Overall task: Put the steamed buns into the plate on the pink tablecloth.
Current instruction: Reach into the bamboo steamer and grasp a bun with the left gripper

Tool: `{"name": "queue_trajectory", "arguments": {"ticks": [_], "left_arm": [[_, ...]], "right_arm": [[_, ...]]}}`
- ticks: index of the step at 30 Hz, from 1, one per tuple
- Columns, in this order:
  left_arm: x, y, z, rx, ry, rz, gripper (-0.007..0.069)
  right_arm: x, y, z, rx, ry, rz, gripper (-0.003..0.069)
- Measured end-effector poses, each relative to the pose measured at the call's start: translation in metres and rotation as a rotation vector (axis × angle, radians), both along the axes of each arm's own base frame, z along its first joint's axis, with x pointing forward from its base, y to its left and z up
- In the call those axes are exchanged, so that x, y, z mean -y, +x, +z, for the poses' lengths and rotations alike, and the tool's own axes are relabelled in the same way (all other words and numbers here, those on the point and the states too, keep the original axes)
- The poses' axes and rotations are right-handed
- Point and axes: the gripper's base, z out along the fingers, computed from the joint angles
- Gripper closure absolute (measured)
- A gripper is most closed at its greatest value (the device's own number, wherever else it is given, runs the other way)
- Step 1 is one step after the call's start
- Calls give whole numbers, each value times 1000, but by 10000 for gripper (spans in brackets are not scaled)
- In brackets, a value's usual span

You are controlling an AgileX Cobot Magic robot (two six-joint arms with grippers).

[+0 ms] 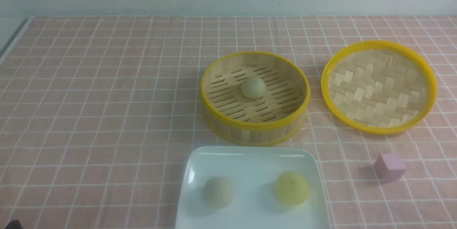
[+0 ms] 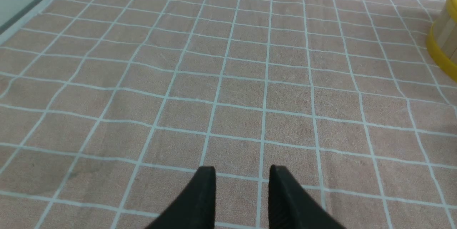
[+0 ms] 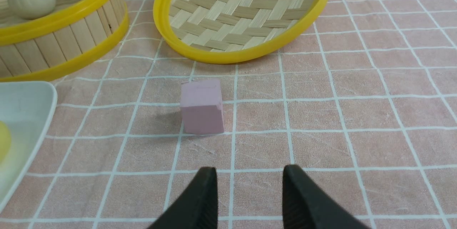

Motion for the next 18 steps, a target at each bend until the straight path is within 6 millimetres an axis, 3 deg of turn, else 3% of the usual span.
{"name": "queue_trajectory", "arguments": {"ticks": [8,10,14,18], "left_arm": [[0,0,0,0,-16,2,384],[3,0,0,8,-194,19,384],[15,0,1,-14,-828,78,384],[19,0,2,-39,-1086,107,384]], "right_arm": [[0,0,0,0,0,0,419],[0,0,0,0,0,0,419],[0,0,0,-1,0,0,419],[0,0,0,-1,0,0,419]]}}
